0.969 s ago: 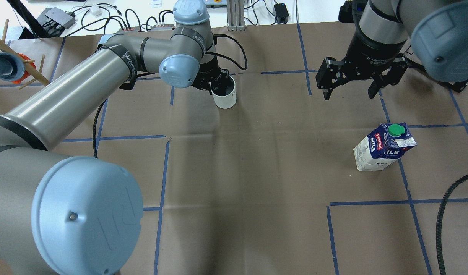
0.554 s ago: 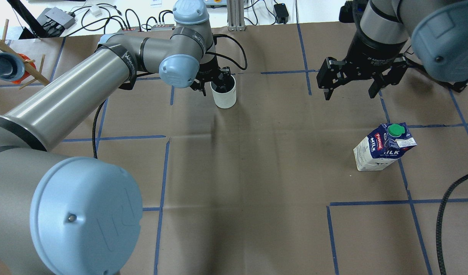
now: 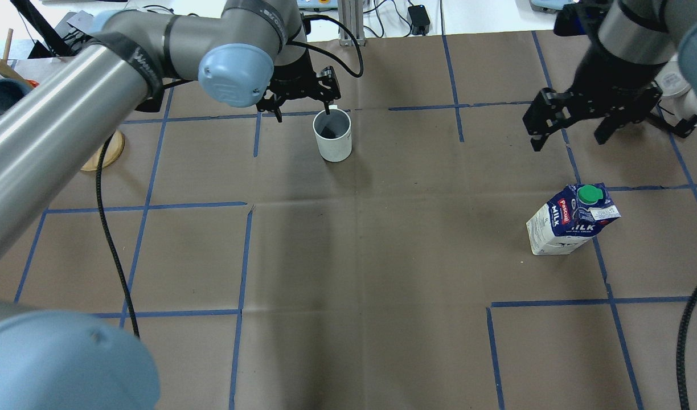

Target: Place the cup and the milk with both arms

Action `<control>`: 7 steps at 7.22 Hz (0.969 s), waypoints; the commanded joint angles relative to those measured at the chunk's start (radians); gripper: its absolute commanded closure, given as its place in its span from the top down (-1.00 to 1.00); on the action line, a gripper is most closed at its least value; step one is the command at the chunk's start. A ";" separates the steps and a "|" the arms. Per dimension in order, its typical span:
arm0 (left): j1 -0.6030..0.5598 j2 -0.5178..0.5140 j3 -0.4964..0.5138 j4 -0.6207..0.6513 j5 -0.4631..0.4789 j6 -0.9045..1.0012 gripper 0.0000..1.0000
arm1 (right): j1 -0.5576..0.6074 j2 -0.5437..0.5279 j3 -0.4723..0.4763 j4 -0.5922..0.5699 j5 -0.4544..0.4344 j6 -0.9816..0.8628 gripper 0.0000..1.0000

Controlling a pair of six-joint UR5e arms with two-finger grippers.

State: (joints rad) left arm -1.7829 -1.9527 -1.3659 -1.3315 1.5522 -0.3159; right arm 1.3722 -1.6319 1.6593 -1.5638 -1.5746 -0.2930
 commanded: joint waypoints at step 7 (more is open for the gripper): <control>0.218 0.512 -0.321 -0.290 -0.004 0.281 0.99 | -0.153 -0.039 0.264 -0.252 0.016 -0.043 1.00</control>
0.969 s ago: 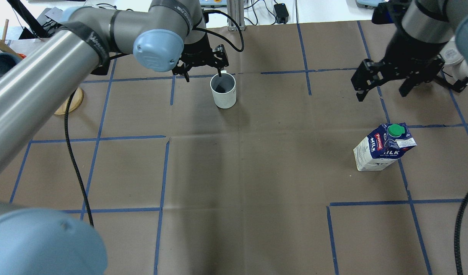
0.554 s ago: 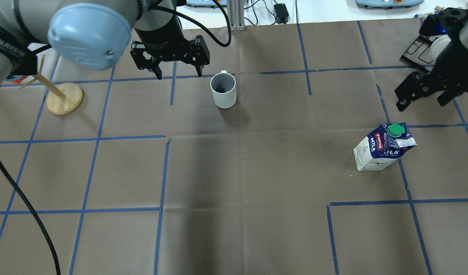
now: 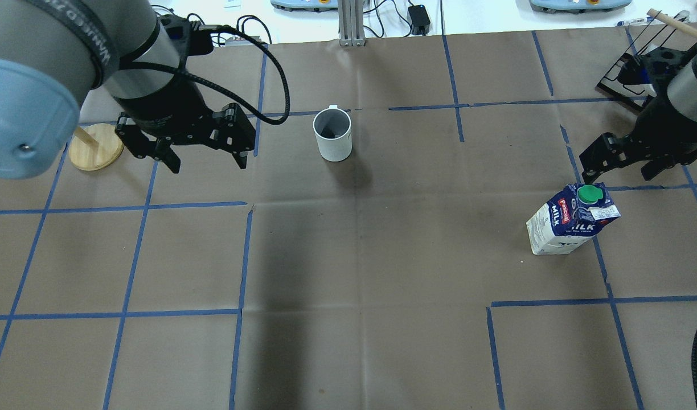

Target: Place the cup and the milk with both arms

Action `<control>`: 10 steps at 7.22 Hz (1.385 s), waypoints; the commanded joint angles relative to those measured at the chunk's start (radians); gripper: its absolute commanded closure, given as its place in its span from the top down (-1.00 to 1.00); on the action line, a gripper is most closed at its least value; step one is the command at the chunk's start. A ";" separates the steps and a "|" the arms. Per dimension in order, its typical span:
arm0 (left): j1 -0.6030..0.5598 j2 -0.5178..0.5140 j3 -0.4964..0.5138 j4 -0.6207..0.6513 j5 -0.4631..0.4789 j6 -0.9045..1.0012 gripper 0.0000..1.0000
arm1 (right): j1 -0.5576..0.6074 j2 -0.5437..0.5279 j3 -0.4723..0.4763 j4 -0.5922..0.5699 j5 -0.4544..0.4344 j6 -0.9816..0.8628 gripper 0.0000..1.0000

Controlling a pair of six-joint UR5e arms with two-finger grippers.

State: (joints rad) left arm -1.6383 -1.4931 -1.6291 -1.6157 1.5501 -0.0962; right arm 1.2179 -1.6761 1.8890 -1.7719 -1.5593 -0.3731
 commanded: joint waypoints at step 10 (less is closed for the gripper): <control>0.097 0.089 -0.107 0.008 0.077 0.124 0.99 | 0.005 0.056 0.170 -0.201 0.004 0.060 0.47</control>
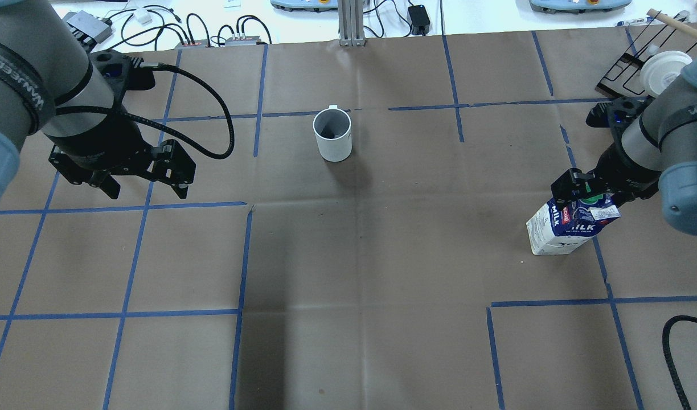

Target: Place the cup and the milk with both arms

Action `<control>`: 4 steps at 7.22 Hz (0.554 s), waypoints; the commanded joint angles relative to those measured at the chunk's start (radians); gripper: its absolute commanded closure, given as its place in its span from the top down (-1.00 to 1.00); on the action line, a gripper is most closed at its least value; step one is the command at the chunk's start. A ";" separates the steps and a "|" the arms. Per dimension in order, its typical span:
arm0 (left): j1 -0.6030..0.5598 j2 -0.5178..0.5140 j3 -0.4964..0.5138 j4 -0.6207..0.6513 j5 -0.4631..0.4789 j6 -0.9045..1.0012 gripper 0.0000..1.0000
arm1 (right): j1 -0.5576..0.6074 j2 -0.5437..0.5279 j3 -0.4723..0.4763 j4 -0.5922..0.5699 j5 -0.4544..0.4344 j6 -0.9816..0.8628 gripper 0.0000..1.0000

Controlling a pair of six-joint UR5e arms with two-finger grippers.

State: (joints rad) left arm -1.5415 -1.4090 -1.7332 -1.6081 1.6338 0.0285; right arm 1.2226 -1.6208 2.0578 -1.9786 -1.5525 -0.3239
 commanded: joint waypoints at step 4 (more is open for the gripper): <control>0.000 0.008 -0.006 0.000 -0.005 0.004 0.99 | 0.000 -0.005 -0.014 0.011 -0.041 0.011 0.29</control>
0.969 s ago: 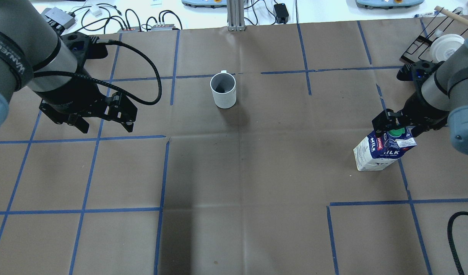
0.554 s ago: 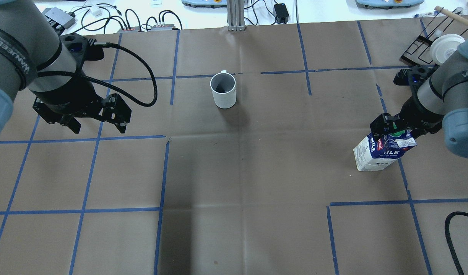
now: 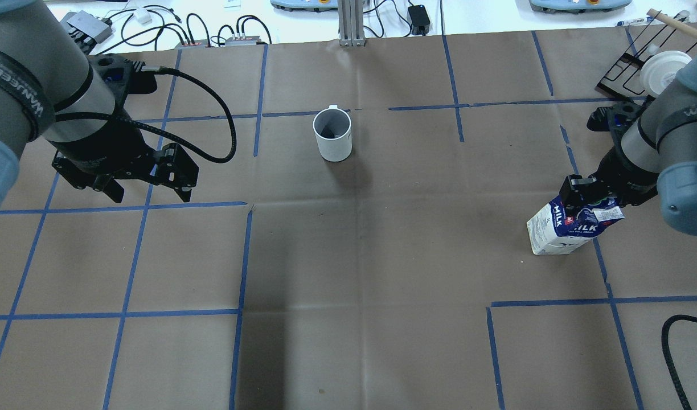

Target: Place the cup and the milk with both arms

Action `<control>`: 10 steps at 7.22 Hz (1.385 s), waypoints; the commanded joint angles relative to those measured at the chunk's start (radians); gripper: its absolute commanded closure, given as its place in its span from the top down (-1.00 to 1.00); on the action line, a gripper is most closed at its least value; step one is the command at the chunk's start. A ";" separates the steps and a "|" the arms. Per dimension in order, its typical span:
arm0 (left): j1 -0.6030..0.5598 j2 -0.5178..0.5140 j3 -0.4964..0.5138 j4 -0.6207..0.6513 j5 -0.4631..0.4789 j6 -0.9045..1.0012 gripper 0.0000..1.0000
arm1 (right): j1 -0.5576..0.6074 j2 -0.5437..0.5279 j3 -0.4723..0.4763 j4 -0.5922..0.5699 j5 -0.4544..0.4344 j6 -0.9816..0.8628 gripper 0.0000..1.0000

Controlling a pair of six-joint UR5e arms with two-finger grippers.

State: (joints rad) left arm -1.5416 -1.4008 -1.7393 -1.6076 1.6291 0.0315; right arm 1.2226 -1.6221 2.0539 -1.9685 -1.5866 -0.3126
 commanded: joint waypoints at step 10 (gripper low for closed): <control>0.000 0.000 0.000 0.000 0.000 0.004 0.99 | 0.487 0.480 -0.835 0.358 0.002 0.421 0.25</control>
State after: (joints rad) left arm -1.5417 -1.4006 -1.7395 -1.6076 1.6291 0.0353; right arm 1.5961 -1.2867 1.3772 -1.6415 -1.5900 0.0000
